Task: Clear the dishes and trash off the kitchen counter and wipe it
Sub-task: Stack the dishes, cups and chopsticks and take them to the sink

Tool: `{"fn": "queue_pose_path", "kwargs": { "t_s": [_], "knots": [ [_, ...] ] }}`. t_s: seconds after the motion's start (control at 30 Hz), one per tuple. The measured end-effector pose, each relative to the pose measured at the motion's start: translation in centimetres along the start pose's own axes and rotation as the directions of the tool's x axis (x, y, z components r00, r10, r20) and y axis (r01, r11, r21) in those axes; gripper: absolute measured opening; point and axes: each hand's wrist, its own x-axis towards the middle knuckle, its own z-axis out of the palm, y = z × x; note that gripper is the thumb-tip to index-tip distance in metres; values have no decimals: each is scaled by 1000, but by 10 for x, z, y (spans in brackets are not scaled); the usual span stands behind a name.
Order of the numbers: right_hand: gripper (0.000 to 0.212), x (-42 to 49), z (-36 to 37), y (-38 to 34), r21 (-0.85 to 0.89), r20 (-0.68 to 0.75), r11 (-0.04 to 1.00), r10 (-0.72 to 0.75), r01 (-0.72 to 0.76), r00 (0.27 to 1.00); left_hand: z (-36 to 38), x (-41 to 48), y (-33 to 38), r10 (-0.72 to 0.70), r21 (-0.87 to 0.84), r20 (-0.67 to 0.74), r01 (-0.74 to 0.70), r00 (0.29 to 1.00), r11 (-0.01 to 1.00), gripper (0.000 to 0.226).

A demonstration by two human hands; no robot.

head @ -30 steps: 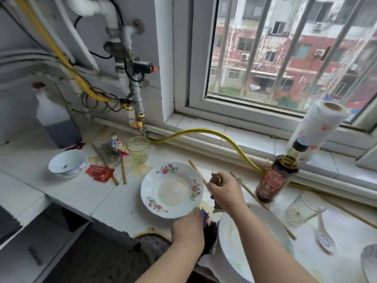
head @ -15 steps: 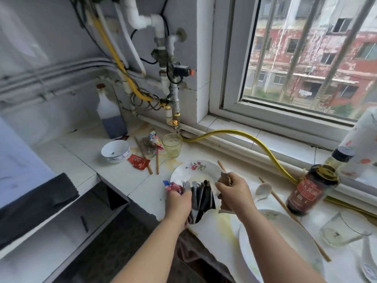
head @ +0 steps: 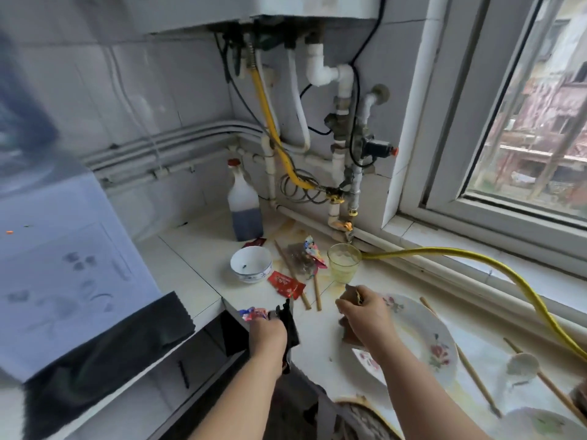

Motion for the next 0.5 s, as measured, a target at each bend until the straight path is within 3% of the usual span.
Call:
{"fn": "queue_pose_path", "kwargs": {
  "t_s": [0.13, 0.37, 0.5],
  "knots": [
    [5, 12, 55, -15, -31, 5, 999, 15, -14, 1000, -40, 45, 15, -7, -45, 1, 7, 1000, 999, 55],
    [7, 27, 103, -23, -60, 25, 995, 85, -84, 996, -75, 90, 21, -40, -145, 60, 48, 997, 988, 62],
    [9, 36, 112, -23, -96, 26, 988, 121, -118, 992, -77, 99, 23, -10, -89, 63, 16, 998, 996, 40]
  ]
}}
